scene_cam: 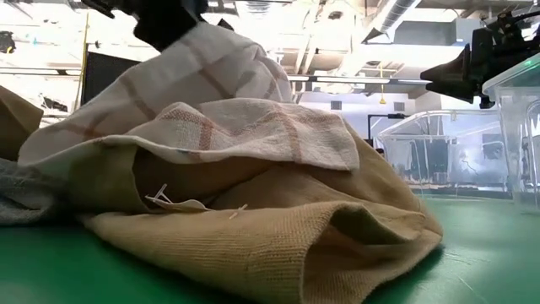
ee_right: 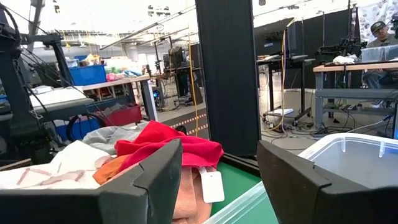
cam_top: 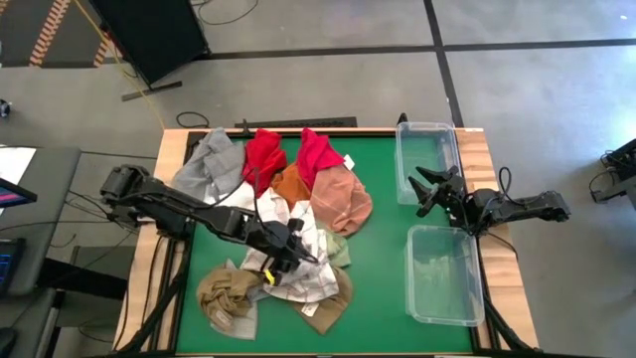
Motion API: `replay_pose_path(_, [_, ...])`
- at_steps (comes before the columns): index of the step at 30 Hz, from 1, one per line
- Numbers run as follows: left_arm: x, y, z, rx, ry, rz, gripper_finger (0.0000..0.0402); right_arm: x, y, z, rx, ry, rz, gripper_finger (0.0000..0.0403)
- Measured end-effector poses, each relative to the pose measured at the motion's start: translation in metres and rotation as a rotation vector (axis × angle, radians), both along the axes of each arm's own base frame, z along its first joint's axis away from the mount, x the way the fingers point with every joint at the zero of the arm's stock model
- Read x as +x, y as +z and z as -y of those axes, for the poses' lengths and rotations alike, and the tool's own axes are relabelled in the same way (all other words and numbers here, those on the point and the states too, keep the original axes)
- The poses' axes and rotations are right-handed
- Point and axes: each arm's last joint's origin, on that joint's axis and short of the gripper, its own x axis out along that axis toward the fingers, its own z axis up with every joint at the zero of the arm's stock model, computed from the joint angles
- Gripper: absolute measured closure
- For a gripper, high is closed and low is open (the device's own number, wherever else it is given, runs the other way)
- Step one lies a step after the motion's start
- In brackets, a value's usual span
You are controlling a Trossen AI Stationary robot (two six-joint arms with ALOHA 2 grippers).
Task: Sort towels by color in basket
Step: Put the white patterned towel into the bottom transparent bin
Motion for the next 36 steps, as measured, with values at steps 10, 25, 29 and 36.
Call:
replay_pose_path(10, [-0.001, -0.020, 0.037, 0.036, -0.128, -0.023, 0.0095, 0.000, 0.000, 0.000, 0.000, 0.000, 0.000, 0.0165])
replay_pose_path(25, [0.022, -0.085, 0.051, 0.204, -0.025, -0.077, 0.0096, 0.000, 0.000, 0.000, 0.000, 0.000, -0.002, 0.0165])
replay_pose_path(29, [0.024, -0.097, 0.052, 0.242, -0.027, -0.096, 0.0140, 0.000, 0.000, 0.000, 0.000, -0.001, 0.000, 0.0165])
replay_pose_path(36, [0.023, -0.092, 0.051, 0.253, -0.037, -0.090, 0.0317, 0.000, 0.000, 0.000, 0.000, -0.001, 0.000, 0.0165])
